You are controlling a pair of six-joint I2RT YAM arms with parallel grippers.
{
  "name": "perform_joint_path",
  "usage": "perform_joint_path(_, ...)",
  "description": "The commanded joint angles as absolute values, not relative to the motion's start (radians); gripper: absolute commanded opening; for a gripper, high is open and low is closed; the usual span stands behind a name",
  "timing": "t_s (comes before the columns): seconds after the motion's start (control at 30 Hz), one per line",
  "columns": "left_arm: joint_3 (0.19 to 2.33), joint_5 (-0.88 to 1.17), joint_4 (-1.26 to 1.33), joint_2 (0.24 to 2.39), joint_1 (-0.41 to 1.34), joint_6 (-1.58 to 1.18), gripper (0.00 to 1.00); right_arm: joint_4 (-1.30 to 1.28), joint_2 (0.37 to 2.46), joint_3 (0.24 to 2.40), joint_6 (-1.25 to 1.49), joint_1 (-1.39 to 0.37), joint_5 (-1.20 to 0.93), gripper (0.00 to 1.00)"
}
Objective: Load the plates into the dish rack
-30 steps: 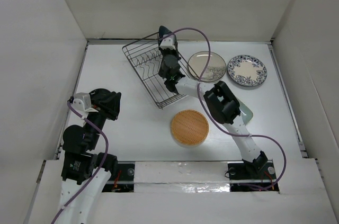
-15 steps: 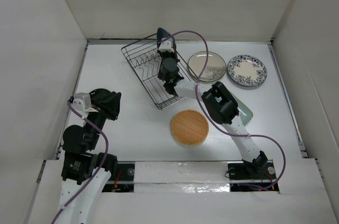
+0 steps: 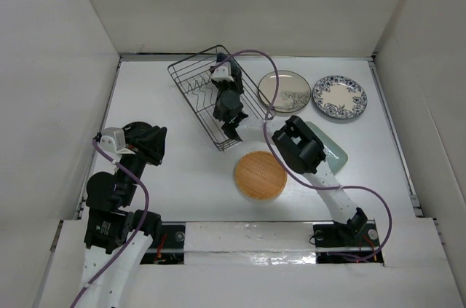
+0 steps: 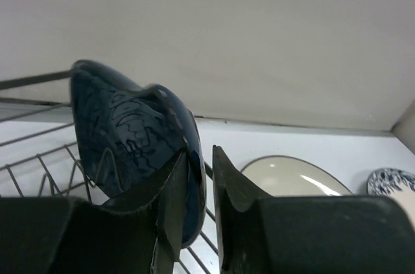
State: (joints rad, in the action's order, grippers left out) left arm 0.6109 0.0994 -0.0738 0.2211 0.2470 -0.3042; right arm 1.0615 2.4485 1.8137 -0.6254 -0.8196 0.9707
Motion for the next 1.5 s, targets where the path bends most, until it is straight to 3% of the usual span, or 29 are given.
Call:
perform_joint_path(0.0, 0.62, 0.115, -0.032, 0.221, 0.249, -0.301, 0.24, 1.212, 2.416, 1.781, -0.649, -0.827, 1.023, 0.33)
perform_joint_path(0.23, 0.618, 0.117, -0.032, 0.225, 0.249, -0.301, 0.23, 1.065, 2.314, 1.717, -0.48, -0.827, 1.048, 0.37)
perform_joint_path(0.5, 0.618, 0.117, -0.032, 0.227, 0.249, -0.301, 0.23, 0.79, 2.097, 1.634, -0.272, -0.845, 1.016, 0.68)
perform_joint_path(0.63, 0.62, 0.106, -0.035, 0.224, 0.249, -0.301, 0.23, 0.583, 1.968, 1.621, -0.12, -0.845, 0.918, 0.74)
perform_joint_path(0.67, 0.62, 0.104, -0.035, 0.224, 0.249, -0.301, 0.22, 0.478, 1.944, 1.623, -0.085, -0.856, 0.831, 0.74)
perform_joint_path(0.73, 0.62, 0.098, -0.035, 0.222, 0.249, -0.302, 0.13, 0.332, 1.898, 1.635, 0.071, -0.871, 0.647, 0.48)
perform_joint_path(0.83, 0.62, 0.087, -0.037, 0.224, 0.249, -0.301, 0.0, 0.246, 1.891, 1.649, 0.147, -0.914, 0.493, 0.0)
perform_joint_path(1.1, 0.62, 0.018, -0.054, 0.247, 0.249, -0.304, 0.0, 0.184, 1.985, 1.677, 0.299, -1.035, 0.209, 0.0)
perform_joint_path(1.33, 0.635, -0.145, -0.097, 0.343, 0.249, -0.324, 0.0, 0.227, 1.826, 1.461, 0.348, -1.1, 0.169, 0.0)
perform_joint_path(1.47, 0.643, -0.199, -0.118, 0.42, 0.249, -0.357, 0.11, 0.267, 1.668, 1.236, 0.35, -1.129, 0.146, 0.0)
